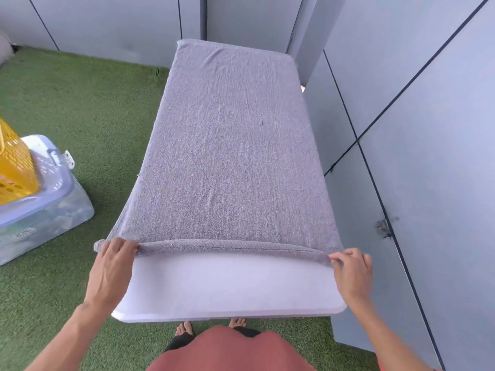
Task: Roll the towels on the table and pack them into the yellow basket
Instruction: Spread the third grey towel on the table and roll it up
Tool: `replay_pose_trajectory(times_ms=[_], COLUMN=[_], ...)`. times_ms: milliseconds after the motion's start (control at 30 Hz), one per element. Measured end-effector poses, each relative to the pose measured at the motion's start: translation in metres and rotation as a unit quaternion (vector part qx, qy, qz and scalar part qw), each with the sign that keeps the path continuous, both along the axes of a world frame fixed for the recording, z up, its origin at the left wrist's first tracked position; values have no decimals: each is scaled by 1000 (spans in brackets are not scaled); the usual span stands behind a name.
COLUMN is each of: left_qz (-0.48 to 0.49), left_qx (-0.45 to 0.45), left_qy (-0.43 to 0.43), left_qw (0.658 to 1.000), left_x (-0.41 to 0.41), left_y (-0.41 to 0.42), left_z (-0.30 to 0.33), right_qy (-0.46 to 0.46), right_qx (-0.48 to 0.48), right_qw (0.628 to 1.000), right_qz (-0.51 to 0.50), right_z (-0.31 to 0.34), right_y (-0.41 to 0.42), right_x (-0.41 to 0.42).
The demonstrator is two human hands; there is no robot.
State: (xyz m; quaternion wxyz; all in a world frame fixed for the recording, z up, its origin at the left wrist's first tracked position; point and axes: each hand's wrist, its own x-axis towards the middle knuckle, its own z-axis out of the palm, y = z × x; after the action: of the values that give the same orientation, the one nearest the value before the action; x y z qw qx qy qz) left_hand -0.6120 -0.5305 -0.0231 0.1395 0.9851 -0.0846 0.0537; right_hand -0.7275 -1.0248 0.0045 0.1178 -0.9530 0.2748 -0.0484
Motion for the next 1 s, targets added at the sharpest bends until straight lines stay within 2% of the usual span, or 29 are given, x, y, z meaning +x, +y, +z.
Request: replay_pose_trajectory(times_ms=[67, 133, 300, 533, 600, 667, 733, 800, 833, 900, 933, 1000], left_qz=[-8, -20, -22, -30, -12, 42, 84, 116, 128, 125, 104, 37], left_qx=[15, 36, 40, 30, -11, -95, -161, -210, -221, -173, -123, -22], left_qy=[1, 12, 23, 82, 148, 228, 291, 295, 280, 191, 128, 27], left_qw=[1000, 999, 999, 996, 989, 968, 939, 925, 926, 958, 979, 999], left_x=[-20, -27, 2, 7, 8, 20, 38, 48, 47, 37, 29, 8], left_y=[-3, -4, -7, 6, 13, 20, 24, 22, 18, 8, 4, -1], left_z=[-11, -15, -5, 3, 8, 14, 19, 22, 24, 24, 21, 10], right_qy=[5, 18, 77, 131, 166, 173, 143, 94, 59, -16, -38, -30], right_qx=[-65, -66, 24, 62, 122, 215, 295, 323, 313, 255, 191, -2], right_qw=[997, 994, 995, 986, 975, 960, 945, 940, 945, 965, 980, 999], right_qz=[40, 83, 66, 85, 82, 48, -10, -59, -72, -63, -37, 24], right_z=[-11, -20, -17, 2, 10, 19, 23, 20, 17, 10, 6, -3], right_y=[8, 9, 1, -18, -25, -32, -36, -33, -31, -23, -17, -4], right_x=[-12, -13, 21, 10, 11, 19, 28, 34, 36, 32, 27, 11])
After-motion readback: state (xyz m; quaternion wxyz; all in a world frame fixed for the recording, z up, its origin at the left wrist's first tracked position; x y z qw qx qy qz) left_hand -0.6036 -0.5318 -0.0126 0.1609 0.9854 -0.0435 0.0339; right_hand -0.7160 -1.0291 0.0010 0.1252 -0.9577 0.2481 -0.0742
